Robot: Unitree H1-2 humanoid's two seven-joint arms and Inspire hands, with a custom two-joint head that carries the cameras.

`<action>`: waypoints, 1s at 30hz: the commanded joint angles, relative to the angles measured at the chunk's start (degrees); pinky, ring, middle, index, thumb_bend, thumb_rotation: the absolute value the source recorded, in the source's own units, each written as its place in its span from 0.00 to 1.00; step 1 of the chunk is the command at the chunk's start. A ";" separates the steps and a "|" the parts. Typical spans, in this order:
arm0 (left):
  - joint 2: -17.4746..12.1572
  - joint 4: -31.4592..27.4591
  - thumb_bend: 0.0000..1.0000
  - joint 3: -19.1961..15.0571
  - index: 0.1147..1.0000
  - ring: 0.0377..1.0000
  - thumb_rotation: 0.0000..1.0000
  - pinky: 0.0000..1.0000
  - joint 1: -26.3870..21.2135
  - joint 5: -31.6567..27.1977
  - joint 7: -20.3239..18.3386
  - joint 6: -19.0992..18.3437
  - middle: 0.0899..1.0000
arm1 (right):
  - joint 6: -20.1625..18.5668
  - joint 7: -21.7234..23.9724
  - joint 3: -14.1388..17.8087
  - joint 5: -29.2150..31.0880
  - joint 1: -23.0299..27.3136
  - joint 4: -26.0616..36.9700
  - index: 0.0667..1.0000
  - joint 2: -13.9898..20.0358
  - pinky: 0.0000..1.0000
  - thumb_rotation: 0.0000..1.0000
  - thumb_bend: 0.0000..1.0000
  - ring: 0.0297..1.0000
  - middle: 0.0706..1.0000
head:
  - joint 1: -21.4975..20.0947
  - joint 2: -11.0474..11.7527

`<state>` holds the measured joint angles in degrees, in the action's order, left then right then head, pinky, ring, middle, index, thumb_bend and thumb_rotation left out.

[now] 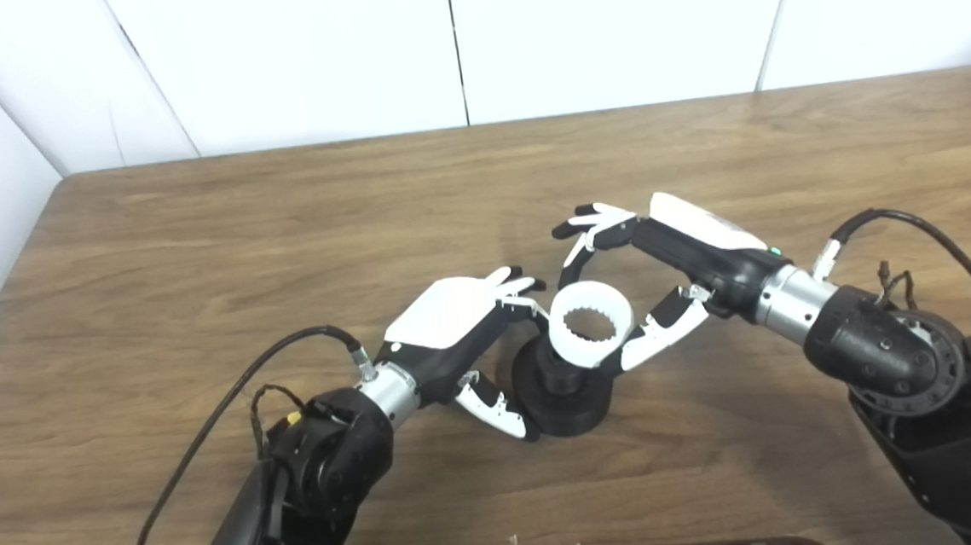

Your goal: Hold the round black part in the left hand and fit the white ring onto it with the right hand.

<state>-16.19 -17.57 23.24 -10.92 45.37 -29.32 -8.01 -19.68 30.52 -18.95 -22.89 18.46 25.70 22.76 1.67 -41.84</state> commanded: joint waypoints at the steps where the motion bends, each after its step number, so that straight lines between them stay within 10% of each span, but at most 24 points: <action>1: 0.08 -0.51 0.88 -0.44 0.61 1.00 0.20 0.94 -2.32 0.38 0.98 0.67 0.94 | 1.08 -0.27 0.17 0.09 2.06 0.92 0.45 -0.60 0.85 0.15 0.52 0.97 0.87 | 0.05 -0.07; 30: 1.26 -2.24 0.87 -0.79 0.62 1.00 0.20 0.88 -2.67 0.92 -0.38 -0.88 0.95 | 3.85 -0.63 -1.38 -1.20 0.68 -1.80 0.46 -1.50 0.86 0.15 0.52 0.97 0.87 | 0.49 -0.44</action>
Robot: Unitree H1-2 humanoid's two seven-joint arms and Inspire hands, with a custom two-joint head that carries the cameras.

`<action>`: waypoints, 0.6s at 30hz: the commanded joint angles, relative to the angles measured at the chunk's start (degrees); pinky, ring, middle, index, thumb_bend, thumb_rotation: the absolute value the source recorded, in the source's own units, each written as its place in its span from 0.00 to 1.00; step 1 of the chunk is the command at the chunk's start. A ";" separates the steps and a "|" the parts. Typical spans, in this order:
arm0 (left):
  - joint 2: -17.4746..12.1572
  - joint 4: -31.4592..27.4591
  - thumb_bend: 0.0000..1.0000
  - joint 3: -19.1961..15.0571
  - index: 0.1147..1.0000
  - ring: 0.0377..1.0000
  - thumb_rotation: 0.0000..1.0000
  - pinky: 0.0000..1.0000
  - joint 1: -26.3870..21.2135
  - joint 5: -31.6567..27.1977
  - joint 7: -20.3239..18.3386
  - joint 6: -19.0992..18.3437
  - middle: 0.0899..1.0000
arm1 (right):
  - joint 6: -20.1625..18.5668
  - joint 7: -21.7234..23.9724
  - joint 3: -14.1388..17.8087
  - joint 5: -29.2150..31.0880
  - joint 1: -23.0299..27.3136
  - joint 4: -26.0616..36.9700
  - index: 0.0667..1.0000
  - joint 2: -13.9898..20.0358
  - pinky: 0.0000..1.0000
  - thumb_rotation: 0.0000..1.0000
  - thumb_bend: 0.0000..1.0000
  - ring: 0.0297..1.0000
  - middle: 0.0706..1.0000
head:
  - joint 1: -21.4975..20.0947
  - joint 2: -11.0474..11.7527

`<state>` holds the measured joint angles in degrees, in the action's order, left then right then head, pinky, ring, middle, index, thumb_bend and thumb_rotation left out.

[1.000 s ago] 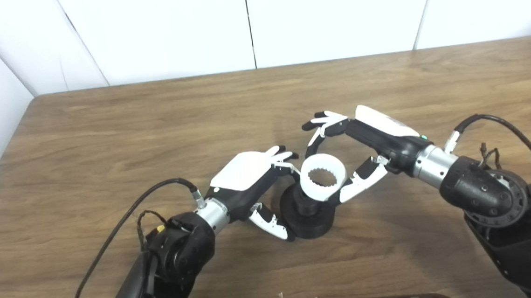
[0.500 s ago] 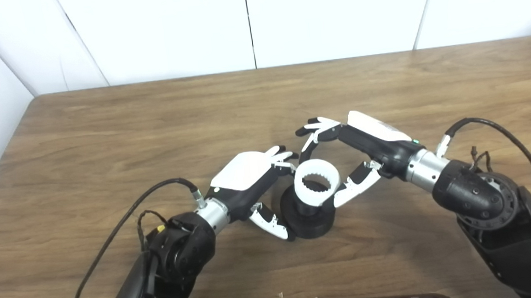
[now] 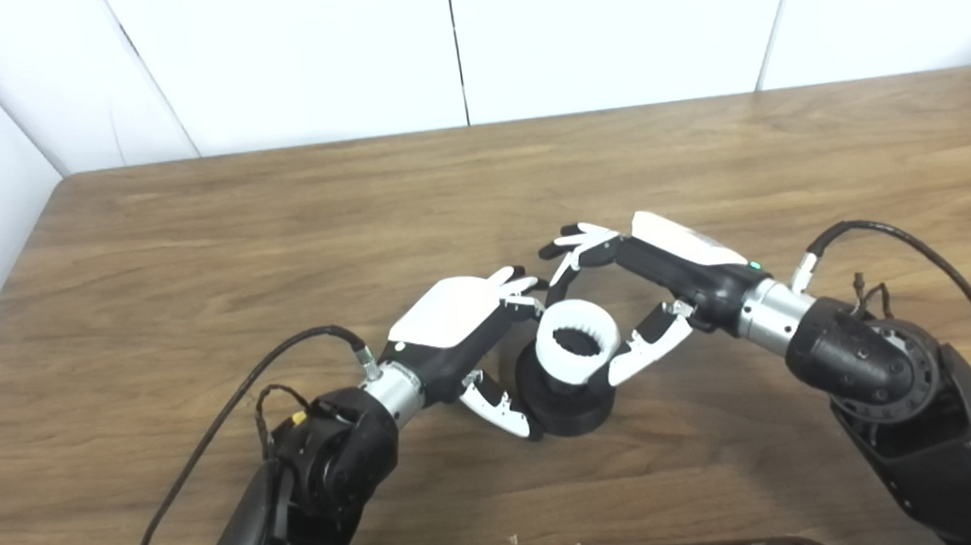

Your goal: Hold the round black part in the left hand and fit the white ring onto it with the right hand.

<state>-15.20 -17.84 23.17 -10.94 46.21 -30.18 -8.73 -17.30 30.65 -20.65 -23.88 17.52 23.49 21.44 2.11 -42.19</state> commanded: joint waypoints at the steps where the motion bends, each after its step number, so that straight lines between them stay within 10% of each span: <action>1: 0.32 -1.96 0.87 -0.74 0.62 1.00 0.20 0.88 -2.66 0.06 0.45 -0.20 0.95 | 1.49 -0.72 0.32 -0.24 1.60 0.38 0.46 -0.24 0.86 0.15 0.52 0.97 0.87 | 0.05 -0.09; 18: 1.04 -1.21 0.87 -0.66 0.62 1.00 0.20 0.91 -2.73 0.34 0.82 0.10 0.94 | 1.48 -0.26 0.24 0.11 1.11 0.44 0.46 -0.16 0.88 0.15 0.52 0.98 0.87 | 0.11 -0.19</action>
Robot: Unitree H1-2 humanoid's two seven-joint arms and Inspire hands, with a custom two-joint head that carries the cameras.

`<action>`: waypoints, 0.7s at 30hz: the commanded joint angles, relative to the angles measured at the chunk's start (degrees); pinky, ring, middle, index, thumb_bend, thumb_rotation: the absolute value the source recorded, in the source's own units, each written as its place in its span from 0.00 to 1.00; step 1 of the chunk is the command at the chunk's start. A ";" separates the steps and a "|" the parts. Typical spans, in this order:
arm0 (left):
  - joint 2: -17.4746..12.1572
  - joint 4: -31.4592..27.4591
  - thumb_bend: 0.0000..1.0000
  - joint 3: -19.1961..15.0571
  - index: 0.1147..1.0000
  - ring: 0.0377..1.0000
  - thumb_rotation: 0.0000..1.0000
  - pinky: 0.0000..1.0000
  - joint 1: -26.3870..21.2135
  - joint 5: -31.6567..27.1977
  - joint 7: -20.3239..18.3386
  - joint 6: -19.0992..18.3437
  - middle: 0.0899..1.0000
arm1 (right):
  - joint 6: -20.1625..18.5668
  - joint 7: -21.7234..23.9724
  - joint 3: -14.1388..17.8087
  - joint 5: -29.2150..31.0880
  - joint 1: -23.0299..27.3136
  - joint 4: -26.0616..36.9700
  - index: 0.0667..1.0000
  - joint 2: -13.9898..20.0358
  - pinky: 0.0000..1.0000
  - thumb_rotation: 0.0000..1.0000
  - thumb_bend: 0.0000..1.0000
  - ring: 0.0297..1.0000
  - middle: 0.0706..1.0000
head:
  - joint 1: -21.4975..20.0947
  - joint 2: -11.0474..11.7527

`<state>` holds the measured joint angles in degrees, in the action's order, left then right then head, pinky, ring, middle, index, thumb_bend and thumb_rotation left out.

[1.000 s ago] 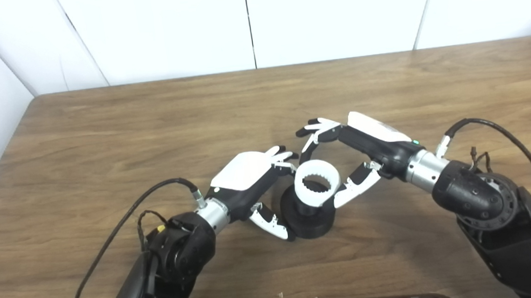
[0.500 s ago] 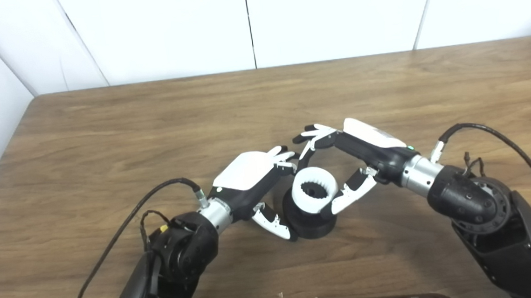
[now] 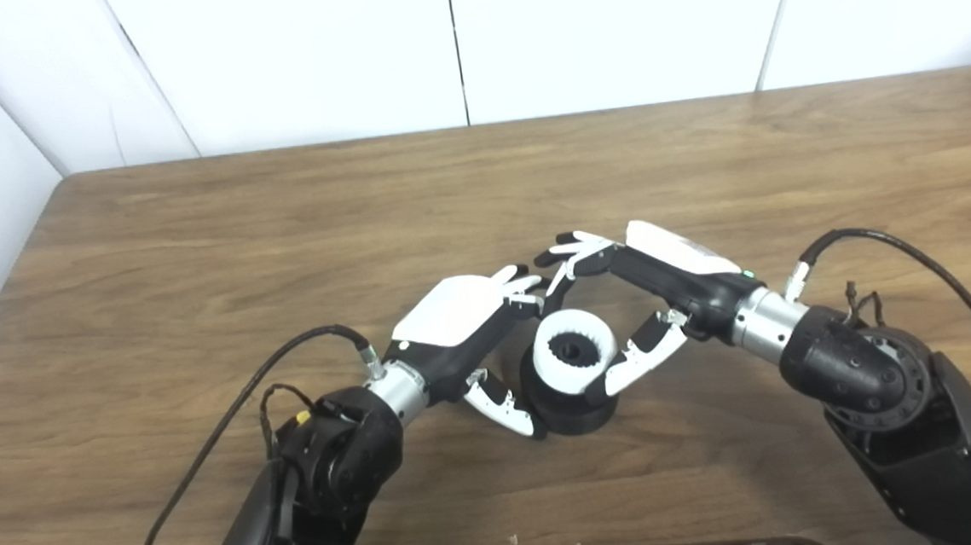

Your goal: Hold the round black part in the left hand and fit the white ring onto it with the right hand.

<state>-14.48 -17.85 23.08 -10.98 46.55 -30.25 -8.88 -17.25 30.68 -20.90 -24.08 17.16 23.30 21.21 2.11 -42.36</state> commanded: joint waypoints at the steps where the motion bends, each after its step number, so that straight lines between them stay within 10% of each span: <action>1: 0.31 -1.21 0.87 -0.56 0.62 1.00 0.20 0.91 -2.68 0.00 0.92 0.31 0.94 | 1.42 -0.27 0.51 0.35 1.44 0.60 0.46 0.09 0.88 0.15 0.52 0.98 0.87 | 0.11 -0.01; 21: 0.70 -2.00 0.88 -0.70 0.62 1.00 0.20 0.88 -2.60 0.29 0.29 -0.70 0.95 | 0.87 0.64 -0.32 -0.25 0.38 0.40 0.46 0.40 0.90 0.16 0.52 0.98 0.87 | 0.76 -0.34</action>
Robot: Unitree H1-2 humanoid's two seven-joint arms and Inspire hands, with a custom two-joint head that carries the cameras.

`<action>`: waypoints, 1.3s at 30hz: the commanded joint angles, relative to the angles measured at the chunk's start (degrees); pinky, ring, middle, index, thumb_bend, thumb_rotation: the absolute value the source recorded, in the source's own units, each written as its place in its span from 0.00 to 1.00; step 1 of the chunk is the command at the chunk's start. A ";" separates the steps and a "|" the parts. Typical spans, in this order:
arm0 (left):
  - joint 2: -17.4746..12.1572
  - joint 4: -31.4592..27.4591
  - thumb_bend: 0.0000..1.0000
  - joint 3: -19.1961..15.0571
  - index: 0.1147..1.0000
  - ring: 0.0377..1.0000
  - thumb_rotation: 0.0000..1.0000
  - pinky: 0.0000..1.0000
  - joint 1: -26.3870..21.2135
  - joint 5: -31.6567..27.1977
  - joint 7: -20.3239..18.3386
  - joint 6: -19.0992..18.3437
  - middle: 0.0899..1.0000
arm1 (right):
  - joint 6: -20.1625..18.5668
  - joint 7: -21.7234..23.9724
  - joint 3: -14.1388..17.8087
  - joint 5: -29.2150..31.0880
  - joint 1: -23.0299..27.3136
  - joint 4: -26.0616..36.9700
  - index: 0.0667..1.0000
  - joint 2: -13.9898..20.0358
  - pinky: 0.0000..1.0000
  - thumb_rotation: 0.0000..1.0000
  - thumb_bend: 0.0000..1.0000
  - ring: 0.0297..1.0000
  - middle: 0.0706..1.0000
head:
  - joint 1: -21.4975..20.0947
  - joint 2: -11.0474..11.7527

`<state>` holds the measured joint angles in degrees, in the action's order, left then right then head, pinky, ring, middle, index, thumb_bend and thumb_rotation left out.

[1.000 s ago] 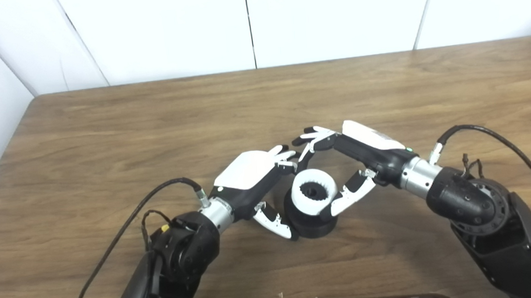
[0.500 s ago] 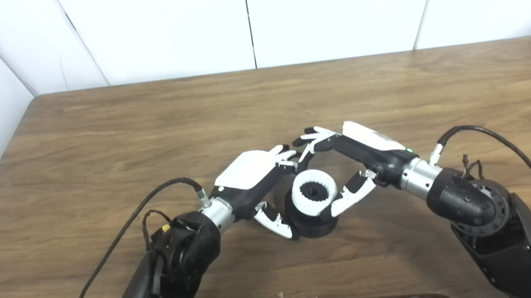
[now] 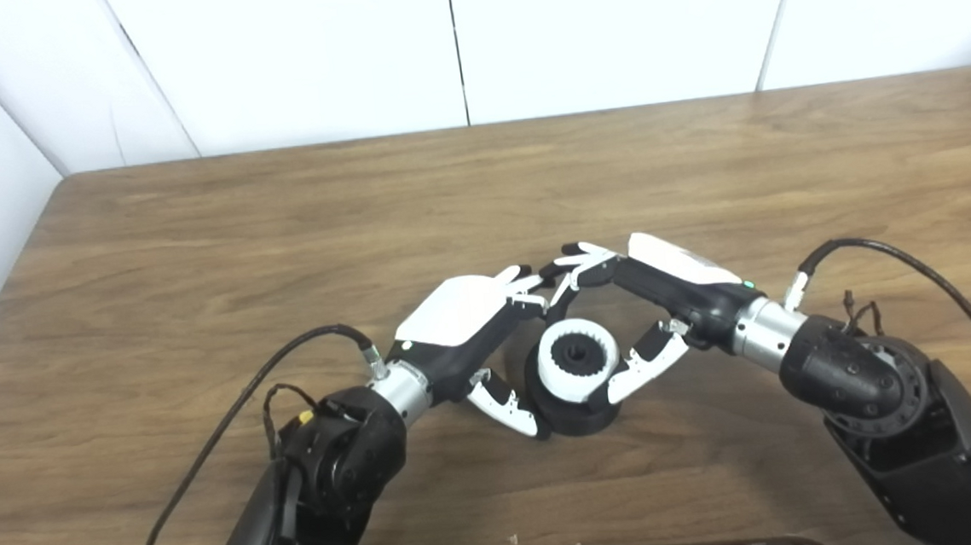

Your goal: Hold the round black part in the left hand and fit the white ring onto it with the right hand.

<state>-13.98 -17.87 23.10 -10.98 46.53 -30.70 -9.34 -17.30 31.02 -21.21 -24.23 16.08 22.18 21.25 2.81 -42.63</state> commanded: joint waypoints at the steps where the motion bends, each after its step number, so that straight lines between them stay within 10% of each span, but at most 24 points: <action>1: 0.20 -1.99 0.88 -0.77 0.62 1.00 0.20 0.88 -2.58 0.21 0.69 -0.26 0.95 | 1.37 0.23 -0.09 -0.15 1.45 1.42 0.53 0.43 0.89 0.21 0.70 0.98 0.87 | 0.06 -0.07; 10: 0.34 -1.88 0.88 -0.96 0.61 1.00 0.19 0.88 -2.44 0.49 0.96 -0.08 0.95 | 3.03 -0.47 0.35 0.57 1.38 0.63 0.63 0.40 0.88 0.30 0.94 0.97 0.87 | 0.00 0.02; 39: -1.67 -2.95 1.00 -2.36 0.73 1.00 0.21 0.97 -2.43 -1.18 -1.69 -1.34 0.97 | 2.88 -0.59 3.71 1.86 1.78 0.83 0.66 0.47 0.84 0.32 0.96 0.96 0.87 | -0.04 0.43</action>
<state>-14.95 -18.47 21.62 -11.16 46.03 -32.44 -10.61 -15.04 31.03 -18.54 -23.21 15.71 21.43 21.33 2.81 -42.19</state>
